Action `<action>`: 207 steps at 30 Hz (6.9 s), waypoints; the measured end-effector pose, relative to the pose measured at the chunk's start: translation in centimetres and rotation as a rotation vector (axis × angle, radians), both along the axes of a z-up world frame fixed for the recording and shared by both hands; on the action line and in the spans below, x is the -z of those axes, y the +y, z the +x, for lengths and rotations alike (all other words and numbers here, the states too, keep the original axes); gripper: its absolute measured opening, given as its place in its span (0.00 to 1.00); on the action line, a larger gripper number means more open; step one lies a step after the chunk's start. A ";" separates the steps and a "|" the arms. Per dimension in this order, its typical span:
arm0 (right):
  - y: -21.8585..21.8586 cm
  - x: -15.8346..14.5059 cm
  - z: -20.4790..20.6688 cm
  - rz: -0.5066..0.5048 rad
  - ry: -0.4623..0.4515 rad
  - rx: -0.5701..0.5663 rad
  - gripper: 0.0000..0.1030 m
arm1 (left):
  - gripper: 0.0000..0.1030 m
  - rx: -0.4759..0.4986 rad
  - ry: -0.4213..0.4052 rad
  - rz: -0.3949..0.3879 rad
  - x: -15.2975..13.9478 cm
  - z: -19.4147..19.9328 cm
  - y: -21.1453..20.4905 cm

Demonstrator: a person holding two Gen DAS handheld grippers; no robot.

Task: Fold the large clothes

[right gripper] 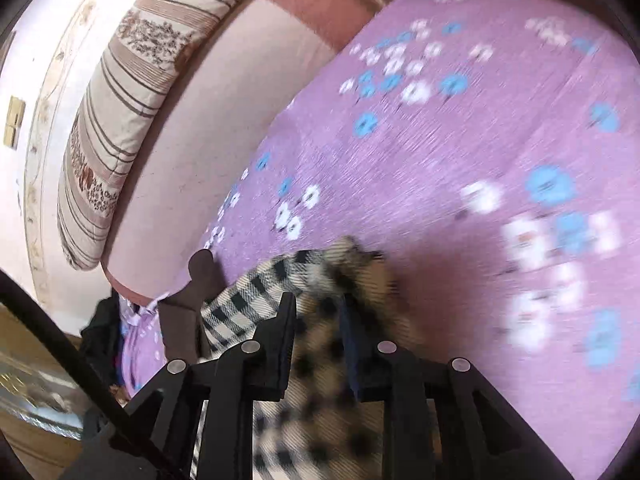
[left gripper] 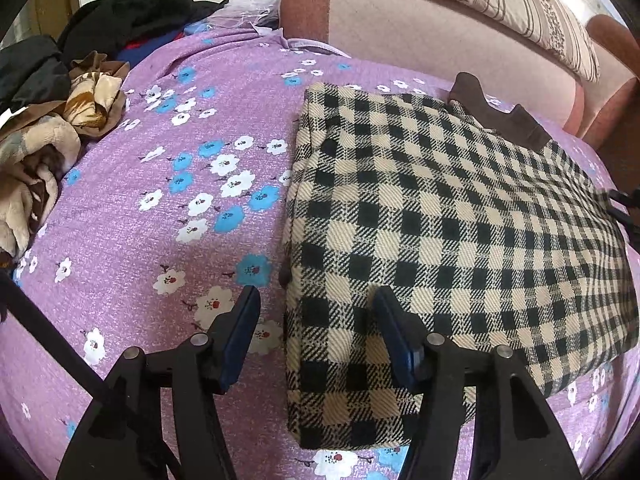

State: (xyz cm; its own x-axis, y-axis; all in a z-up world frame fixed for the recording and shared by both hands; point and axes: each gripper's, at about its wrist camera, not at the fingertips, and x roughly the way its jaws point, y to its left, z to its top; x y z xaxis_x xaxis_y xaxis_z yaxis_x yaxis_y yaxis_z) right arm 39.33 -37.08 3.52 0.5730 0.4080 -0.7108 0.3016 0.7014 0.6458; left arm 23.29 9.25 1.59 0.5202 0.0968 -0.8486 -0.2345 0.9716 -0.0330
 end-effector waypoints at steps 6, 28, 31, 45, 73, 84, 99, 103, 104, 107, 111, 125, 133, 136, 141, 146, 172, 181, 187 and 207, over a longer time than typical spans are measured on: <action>2.9 -4.1 -7.7 -0.128 -0.069 -0.232 0.38 | 0.57 0.064 -0.047 0.024 -1.6 -2.2 -2.1; -1.6 -3.2 -17.8 -0.398 -0.057 -0.136 0.40 | 0.59 0.079 -0.077 0.244 -2.9 -7.5 -2.5; -0.1 -4.9 -18.3 -0.426 -0.130 -0.126 0.40 | 0.58 0.083 -0.104 0.221 -3.7 -7.7 -2.9; 13.4 -5.5 -19.1 -0.652 -0.249 -0.420 0.42 | 0.58 0.138 -0.127 0.173 -4.4 -7.2 -5.0; 20.0 -3.4 -20.0 -0.760 -0.287 -0.618 0.51 | 0.58 0.110 -0.076 0.118 -3.1 -5.7 -3.7; 21.2 -2.7 -20.3 -0.769 -0.279 -0.647 0.52 | 0.59 0.077 -0.048 0.112 -2.2 -5.2 -2.4; 25.9 -3.1 -21.6 -0.743 -0.333 -0.707 0.54 | 0.59 -0.050 -0.068 0.078 -3.1 -2.0 2.3; 28.0 -3.1 -22.4 -0.719 -0.366 -0.749 0.57 | 0.63 -0.070 -0.058 -0.002 -3.1 -0.6 4.8; 28.6 -3.0 -22.8 -0.716 -0.376 -0.766 0.58 | 0.63 -0.070 -0.054 -0.024 -3.0 -0.3 5.4; 30.8 -2.8 -23.8 -0.737 -0.406 -0.824 0.58 | 0.65 -0.056 -0.049 -0.088 -2.5 0.7 7.0; 34.1 -2.1 -24.8 -0.768 -0.438 -0.887 0.58 | 0.68 -0.007 -0.037 -0.187 -1.3 2.4 8.2; 41.8 -0.6 -23.9 -0.883 -0.456 -0.970 0.58 | 0.69 0.116 -0.028 -0.507 0.6 7.5 6.8; 43.3 -0.1 -22.4 -0.930 -0.450 -0.957 0.58 | 0.63 0.137 -0.026 -0.594 0.9 8.8 7.8; 43.4 0.0 -22.0 -0.906 -0.445 -0.971 0.43 | 0.17 0.173 0.016 -0.588 1.2 9.1 7.2; 43.9 -0.6 -23.1 -0.921 -0.494 -0.982 0.11 | 0.11 0.143 -0.025 -0.535 -0.8 8.5 6.4; 41.2 -3.3 -22.9 -0.833 -0.524 -0.891 0.09 | 0.09 0.162 -0.068 -0.411 -4.3 7.7 3.8; 9.3 -6.1 -18.7 -0.648 -0.273 -0.419 0.07 | 0.07 0.585 0.073 -0.149 -6.3 15.8 -36.0; 6.4 -4.8 -18.8 -0.621 -0.214 -0.543 0.39 | 0.50 0.592 0.059 -0.179 -6.1 13.4 -36.4; 2.9 -7.2 -18.4 -0.534 -0.214 -0.502 0.60 | 0.59 0.559 0.015 -0.223 -8.1 10.7 -33.4; -4.8 -8.6 -12.9 -0.303 -0.194 -0.102 0.61 | 0.62 0.413 -0.046 -0.050 -2.8 0.3 -24.8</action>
